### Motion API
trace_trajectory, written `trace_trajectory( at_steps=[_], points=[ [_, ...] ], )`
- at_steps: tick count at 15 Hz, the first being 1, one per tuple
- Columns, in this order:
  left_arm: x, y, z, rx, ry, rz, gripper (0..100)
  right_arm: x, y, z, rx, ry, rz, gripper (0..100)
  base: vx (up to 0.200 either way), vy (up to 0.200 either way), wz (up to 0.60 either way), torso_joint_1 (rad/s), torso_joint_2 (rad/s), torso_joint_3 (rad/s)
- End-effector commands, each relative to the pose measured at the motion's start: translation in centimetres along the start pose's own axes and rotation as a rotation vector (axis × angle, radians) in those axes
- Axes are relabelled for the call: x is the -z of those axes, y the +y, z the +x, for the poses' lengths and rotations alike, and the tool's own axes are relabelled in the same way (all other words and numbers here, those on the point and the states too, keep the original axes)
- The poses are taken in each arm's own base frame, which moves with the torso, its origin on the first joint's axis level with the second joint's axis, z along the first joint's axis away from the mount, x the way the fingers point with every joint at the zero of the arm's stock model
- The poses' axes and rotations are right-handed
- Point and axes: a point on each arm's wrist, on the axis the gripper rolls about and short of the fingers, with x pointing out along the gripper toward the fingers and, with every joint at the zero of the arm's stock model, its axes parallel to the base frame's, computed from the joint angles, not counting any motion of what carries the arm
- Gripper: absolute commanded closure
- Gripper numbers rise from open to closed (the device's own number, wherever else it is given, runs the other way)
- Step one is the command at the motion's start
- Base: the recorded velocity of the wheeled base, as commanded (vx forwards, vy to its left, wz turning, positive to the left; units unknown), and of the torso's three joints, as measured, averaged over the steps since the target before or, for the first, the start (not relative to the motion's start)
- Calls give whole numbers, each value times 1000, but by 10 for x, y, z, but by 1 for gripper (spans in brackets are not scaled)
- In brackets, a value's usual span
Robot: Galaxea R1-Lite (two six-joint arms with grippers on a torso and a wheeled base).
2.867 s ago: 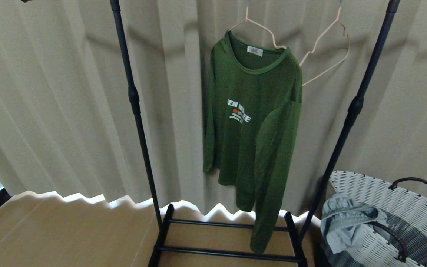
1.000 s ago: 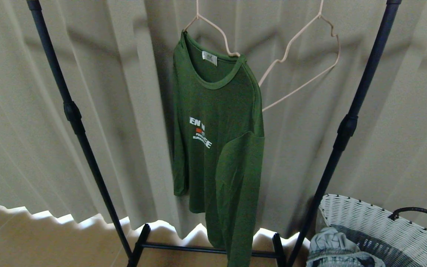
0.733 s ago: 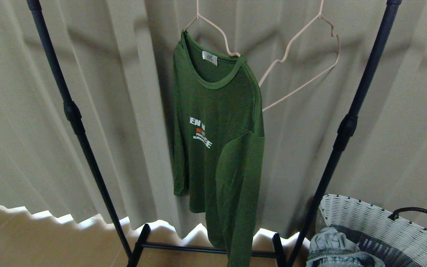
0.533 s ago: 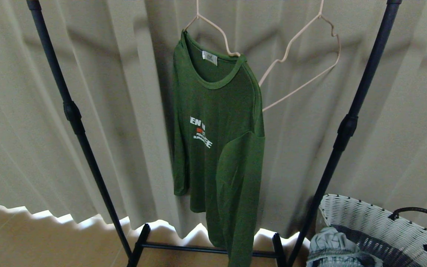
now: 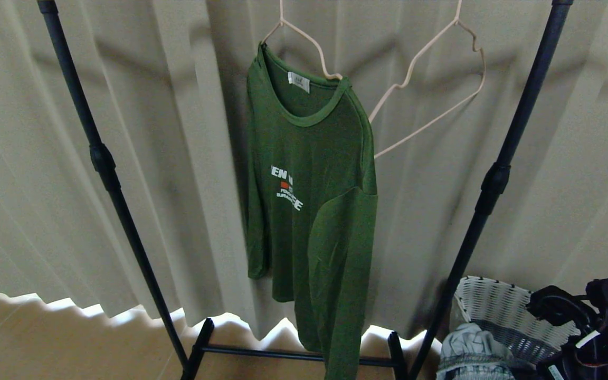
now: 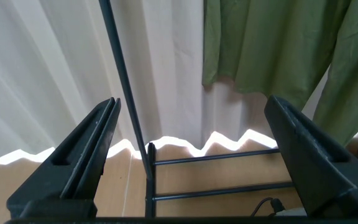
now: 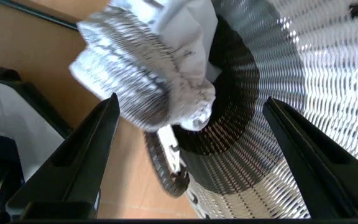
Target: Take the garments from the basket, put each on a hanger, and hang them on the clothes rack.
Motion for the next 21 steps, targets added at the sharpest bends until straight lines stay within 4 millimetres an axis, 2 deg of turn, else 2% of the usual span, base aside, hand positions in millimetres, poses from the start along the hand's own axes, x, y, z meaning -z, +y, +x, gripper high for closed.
trace_trajectory(
  at_steps=[1, 6, 11, 17, 21],
  points=[
    [0, 0, 0, 0, 1, 0, 0, -4, -4, 17, -2, 64, 15, 0, 0, 0, 0, 0, 0, 0],
    [0, 0, 0, 0, 1, 0, 0, -8, -10, 38, 21, 65, 48, 0, 0, 0, 0, 0, 0, 0],
    [0, 0, 0, 0, 1, 0, 0, -8, -10, 38, 21, 64, 48, 0, 0, 0, 0, 0, 0, 0],
    [0, 0, 0, 0, 1, -2, 0, -5, -10, 24, 30, 14, 52, 0, 0, 0, 0, 0, 0, 0],
    [0, 0, 0, 0, 1, -2, 0, -1, -11, 25, 33, 30, 64, 0, 0, 0, 0, 0, 0, 0]
  ],
)
